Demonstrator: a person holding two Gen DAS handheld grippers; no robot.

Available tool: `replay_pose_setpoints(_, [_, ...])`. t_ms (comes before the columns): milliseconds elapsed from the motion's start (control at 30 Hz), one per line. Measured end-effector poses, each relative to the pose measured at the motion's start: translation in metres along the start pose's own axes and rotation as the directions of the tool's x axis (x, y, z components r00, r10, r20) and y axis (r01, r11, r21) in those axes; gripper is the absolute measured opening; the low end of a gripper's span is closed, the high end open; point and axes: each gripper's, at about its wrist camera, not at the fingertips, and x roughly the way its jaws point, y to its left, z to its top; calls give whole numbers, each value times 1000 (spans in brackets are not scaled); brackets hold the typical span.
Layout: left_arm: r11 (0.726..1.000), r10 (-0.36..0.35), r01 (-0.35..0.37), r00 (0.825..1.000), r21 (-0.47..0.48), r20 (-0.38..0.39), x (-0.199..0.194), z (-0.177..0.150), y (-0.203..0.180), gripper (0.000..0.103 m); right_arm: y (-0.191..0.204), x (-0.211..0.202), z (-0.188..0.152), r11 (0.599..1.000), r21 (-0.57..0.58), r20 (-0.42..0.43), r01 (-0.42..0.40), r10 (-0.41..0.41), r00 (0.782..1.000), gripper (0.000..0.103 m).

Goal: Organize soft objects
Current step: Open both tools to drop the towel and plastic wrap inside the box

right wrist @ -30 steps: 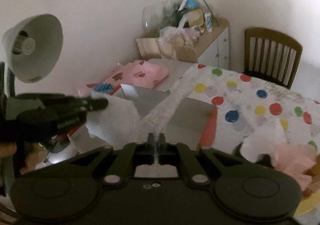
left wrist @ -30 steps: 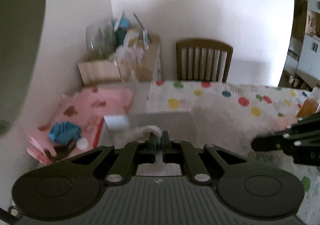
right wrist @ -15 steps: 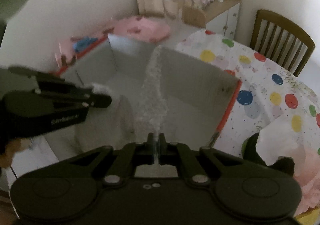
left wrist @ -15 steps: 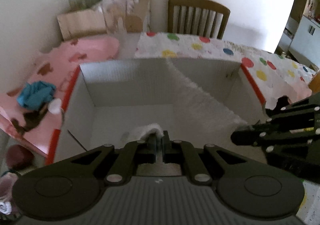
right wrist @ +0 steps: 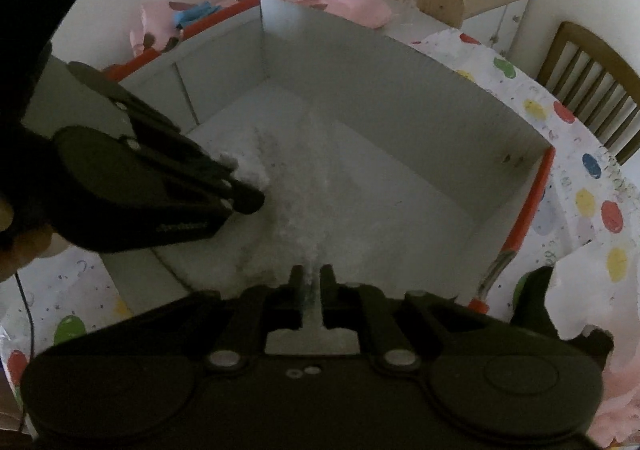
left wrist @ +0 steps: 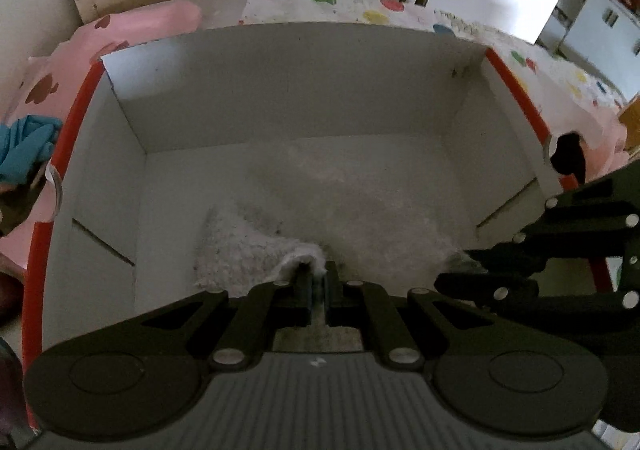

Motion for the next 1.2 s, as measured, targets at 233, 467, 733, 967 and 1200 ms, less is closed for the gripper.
replay_pose_setpoints(233, [1000, 13, -13, 1000, 29, -1, -6, 0, -6, 7, -3, -10, -2, 999, 29, 30, -18, 17, 999, 19])
replay_pose_setpoints(467, [999, 42, -43, 999, 26, 26, -16, -6, -6, 7, -2, -26, -8, 999, 39, 74, -8, 5, 997, 44])
replay_pose_setpoints(733, [998, 55, -55, 995, -5, 82, -36, -14, -4, 65, -10, -47, -18, 996, 91, 123, -8, -4, 992, 68])
replay_pose_setpoints(967, [997, 78, -75, 987, -26, 143, -55, -24, -11, 69, -13, -73, -27, 991, 132, 188, -20, -5, 982, 78])
replay_pose_setpoints(1200, [996, 71, -60, 978, -60, 198, -81, -37, -21, 78, -19, -96, -42, 983, 181, 239, -26, -18, 971, 87])
